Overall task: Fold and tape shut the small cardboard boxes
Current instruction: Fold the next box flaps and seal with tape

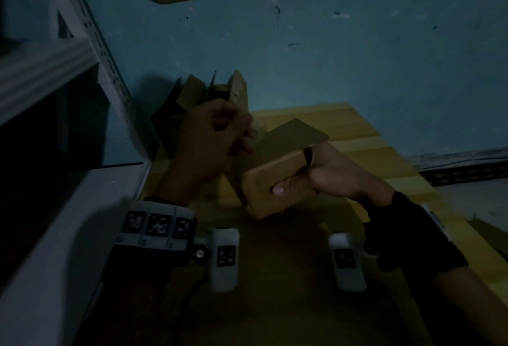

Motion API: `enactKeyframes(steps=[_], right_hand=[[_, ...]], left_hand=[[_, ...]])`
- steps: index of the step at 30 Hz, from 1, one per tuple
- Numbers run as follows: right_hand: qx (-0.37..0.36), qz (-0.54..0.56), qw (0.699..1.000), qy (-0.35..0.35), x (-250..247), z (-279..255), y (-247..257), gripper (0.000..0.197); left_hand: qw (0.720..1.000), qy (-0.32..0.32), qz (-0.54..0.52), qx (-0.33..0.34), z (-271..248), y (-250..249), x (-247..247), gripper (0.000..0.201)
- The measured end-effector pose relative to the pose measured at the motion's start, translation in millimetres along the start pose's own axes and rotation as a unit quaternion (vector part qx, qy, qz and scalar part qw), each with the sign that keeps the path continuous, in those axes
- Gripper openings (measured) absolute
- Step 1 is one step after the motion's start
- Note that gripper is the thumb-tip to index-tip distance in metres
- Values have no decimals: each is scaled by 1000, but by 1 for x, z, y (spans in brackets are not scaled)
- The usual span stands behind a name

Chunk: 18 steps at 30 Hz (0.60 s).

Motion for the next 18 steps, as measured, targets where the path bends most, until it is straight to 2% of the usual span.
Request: enactKeyframes(steps=[3, 5, 8, 11, 13, 16, 17, 18], right_hand=[[0, 10, 999, -31, -14, -5, 1, 26], [5, 27, 997, -66, -23, -8, -1, 23], [17, 48, 991, -120, -34, -11, -3, 20], [21, 48, 984, -169, -41, -14, -5, 18], [23, 58, 979, -193, -45, -15, -11, 34], [23, 71, 977, -202, -46, -13, -18, 58], [25, 74, 977, -200, -45, -13, -20, 61], [27, 79, 976, -202, -45, -12, -20, 64]], left_hand=[[998, -48, -26, -43, 9, 13, -32, 20], [997, -48, -33, -60, 9, 22, -42, 21], [996, -59, 4, -68, 7, 37, -50, 30], [989, -84, 41, -115, 9, 59, -55, 23], [981, -103, 105, -127, 10, 69, -55, 15], [959, -100, 207, -165, 8, 83, -49, 43], [953, -91, 220, -185, 8, 89, -48, 41], [951, -77, 221, -200, 7, 94, -46, 31]])
Point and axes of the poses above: each hand's wrist, its own z-axis towards the middle knuckle, its own x-axis out of the palm, y = z × x, the point moved 6 cm from there along z, towards the middle knuckle, and after that the axes turned 14 degrees about -x, right-handed, at the moved point
